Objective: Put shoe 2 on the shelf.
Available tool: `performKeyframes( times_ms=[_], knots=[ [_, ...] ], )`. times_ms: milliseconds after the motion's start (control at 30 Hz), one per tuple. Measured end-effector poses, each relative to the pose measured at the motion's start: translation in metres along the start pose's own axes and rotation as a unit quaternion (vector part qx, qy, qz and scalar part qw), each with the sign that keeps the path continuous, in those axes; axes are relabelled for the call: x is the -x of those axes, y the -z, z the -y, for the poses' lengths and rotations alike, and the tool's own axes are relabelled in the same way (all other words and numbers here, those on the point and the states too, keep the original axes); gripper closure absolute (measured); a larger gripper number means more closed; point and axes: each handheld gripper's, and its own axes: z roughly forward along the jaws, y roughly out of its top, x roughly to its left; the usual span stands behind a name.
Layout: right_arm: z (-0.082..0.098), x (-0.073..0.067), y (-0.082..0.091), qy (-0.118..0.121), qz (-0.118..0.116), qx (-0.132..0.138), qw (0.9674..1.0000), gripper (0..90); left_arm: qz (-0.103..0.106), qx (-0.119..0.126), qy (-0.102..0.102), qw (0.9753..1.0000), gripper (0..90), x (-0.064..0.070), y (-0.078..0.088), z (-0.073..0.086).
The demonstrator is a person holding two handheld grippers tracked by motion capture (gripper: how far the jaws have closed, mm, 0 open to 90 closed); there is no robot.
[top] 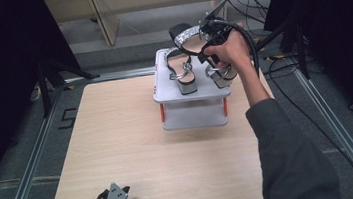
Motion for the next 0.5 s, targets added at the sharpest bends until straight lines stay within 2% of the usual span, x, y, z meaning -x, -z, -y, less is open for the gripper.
performKeyframes(
  times_ms=[33,67,100,133,167,200,233,267,300,367,400,433,467,500],
  knots=[
    [-0.001,0.002,-0.004,-0.01,0.008,-0.007,0.9999,41.3,-0.005,-0.006,-0.009,0.9999,20.1,-0.001,0.0,0.0],
    [-0.001,0.002,-0.004,-0.01,0.008,-0.007,0.9999,41.3,-0.005,-0.006,-0.009,0.9999,20.2,-0.001,0.0,0.0],
    [-0.005,0.009,-0.016,-0.027,0.022,-0.026,0.9991,41.3,-0.002,-0.007,0.005,1.0,20.2,0.001,0.0,0.001],
    [-0.005,0.009,-0.016,-0.027,0.022,-0.026,0.9991,41.3,-0.002,-0.007,0.005,1.0,20.2,0.001,0.0,0.001],
    [-0.007,0.009,-0.02,-0.045,0.018,-0.035,0.9982,41.3,-0.003,-0.013,-0.015,0.9998,20.2,-0.002,0.0,0.0],
    [-0.011,0.016,-0.032,-0.075,0.014,-0.038,0.9963,41.4,-0.003,-0.011,-0.022,0.9997,20.2,-0.003,0.0,0.0],
    [-0.012,0.017,-0.034,-0.076,0.019,-0.04,0.9961,41.3,-0.002,-0.011,-0.023,0.9997,20.2,-0.003,0.0,0.0],
    [-0.013,0.018,-0.039,-0.09,0.021,-0.045,0.9947,41.4,-0.003,-0.012,-0.011,0.9999,20.2,-0.002,0.0,0.001],
    [-0.014,0.019,-0.044,-0.089,0.024,-0.048,0.9946,41.4,0.002,-0.004,0.008,1.0,20.2,0.0,-0.001,0.002],
    [-0.015,0.021,-0.047,-0.09,0.021,-0.051,0.9944,41.3,0.002,-0.005,0.013,0.9999,20.2,0.001,-0.001,0.002],
    [-0.017,0.025,-0.055,-0.108,0.018,-0.056,0.9925,41.4,-0.001,-0.009,-0.02,0.9998,20.1,-0.003,-0.001,0.001],
    [-0.017,0.025,-0.058,-0.119,0.021,-0.057,0.9911,41.4,0.003,-0.008,-0.012,0.9999,20.2,-0.001,-0.002,0.001],
    [-0.017,0.026,-0.06,-0.118,0.025,-0.06,0.9908,41.3,0.003,-0.015,-0.018,0.9997,20.2,0.0,-0.002,0.001],
    [-0.018,0.026,-0.062,-0.128,0.027,-0.065,0.9893,41.3,0.007,-0.011,0.001,0.9999,20.2,0.004,-0.002,0.002]
  ],
)
